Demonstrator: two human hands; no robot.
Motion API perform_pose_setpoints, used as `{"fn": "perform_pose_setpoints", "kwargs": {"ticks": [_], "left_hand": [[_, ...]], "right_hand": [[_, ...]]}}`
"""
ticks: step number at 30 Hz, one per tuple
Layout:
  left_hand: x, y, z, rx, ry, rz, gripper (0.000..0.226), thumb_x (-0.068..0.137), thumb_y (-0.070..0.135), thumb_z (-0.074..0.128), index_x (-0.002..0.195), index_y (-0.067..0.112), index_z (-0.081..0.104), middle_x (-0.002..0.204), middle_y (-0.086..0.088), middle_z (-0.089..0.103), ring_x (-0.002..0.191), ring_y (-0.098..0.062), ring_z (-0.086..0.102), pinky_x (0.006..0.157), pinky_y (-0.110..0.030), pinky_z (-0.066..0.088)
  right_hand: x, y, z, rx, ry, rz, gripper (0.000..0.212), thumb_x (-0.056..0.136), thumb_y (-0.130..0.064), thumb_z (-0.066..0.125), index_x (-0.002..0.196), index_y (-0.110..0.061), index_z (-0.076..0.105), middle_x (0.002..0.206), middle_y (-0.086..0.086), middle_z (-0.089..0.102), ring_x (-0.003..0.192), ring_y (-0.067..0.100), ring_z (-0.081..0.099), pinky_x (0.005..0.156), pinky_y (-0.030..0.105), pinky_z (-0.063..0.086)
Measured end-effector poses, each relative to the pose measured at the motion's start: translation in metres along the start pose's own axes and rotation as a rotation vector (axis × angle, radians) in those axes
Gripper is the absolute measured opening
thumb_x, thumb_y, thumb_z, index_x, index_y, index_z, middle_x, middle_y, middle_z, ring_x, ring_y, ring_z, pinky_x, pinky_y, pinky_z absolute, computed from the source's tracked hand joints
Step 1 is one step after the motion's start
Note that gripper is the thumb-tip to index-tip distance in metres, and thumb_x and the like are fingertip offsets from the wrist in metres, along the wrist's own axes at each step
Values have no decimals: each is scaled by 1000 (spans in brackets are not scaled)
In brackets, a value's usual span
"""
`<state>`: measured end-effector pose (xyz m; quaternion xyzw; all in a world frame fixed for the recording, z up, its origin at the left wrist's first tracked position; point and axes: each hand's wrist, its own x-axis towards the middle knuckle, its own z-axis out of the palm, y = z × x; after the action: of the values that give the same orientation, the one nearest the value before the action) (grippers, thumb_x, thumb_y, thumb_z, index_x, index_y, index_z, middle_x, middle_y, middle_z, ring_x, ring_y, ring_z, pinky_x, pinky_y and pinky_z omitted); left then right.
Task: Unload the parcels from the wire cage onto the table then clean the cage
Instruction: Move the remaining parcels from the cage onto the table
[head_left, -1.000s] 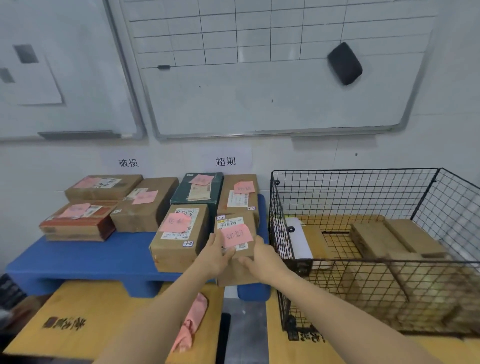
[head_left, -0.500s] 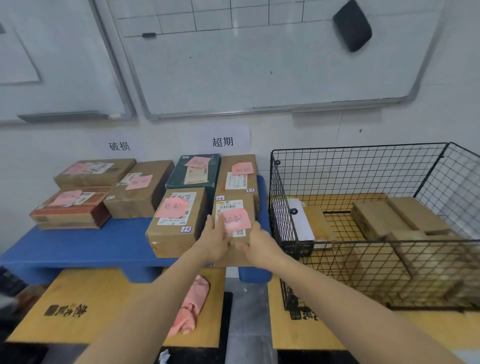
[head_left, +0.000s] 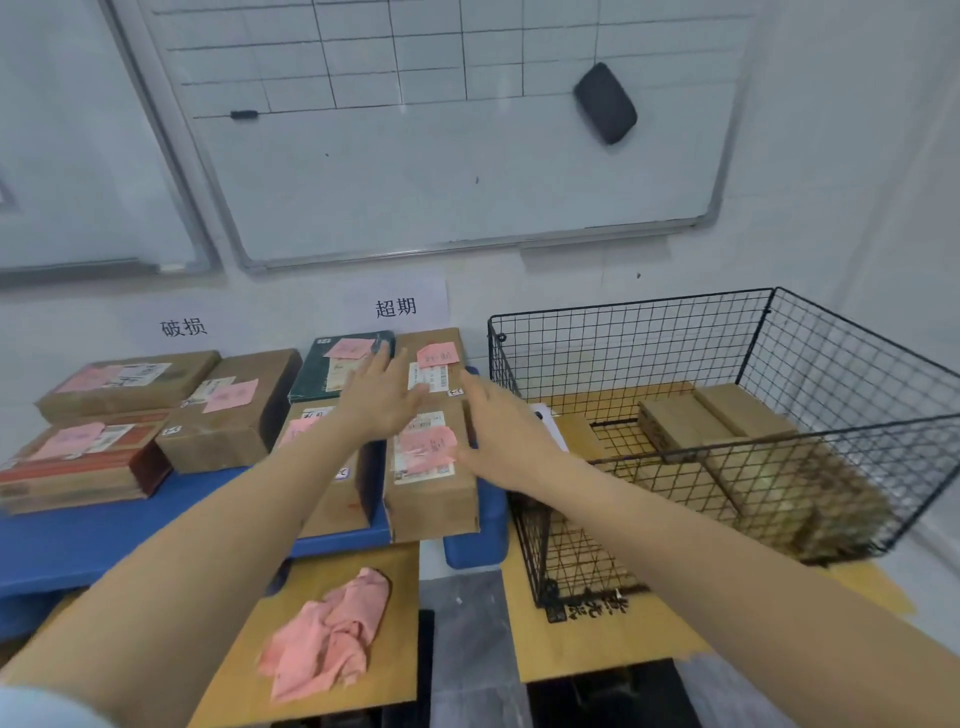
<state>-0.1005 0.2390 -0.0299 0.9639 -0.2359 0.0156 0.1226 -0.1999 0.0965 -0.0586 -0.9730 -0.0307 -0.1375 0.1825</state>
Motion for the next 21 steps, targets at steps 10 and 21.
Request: {"fn": "perform_pose_setpoints", "kwargs": {"ticks": [10, 21], "left_hand": [[61, 102, -11, -43, 22, 188, 64, 100, 44, 34, 151, 10, 17, 159, -10, 7, 147, -23, 6, 118, -37, 8], [176, 228, 64, 146, -186, 321, 68, 99, 46, 35, 152, 14, 7, 160, -10, 5, 147, -26, 10, 119, -42, 13]], "right_hand": [[-8, 95, -123, -199, 136, 161, 80, 92, -33, 61, 152, -8, 15, 157, 10, 25, 142, 24, 28, 115, 34, 23], [20, 326, -165, -372, -126, 331, 76, 90, -29, 59, 150, -7, 18, 150, 12, 36, 134, 28, 40, 107, 41, 39]]}}
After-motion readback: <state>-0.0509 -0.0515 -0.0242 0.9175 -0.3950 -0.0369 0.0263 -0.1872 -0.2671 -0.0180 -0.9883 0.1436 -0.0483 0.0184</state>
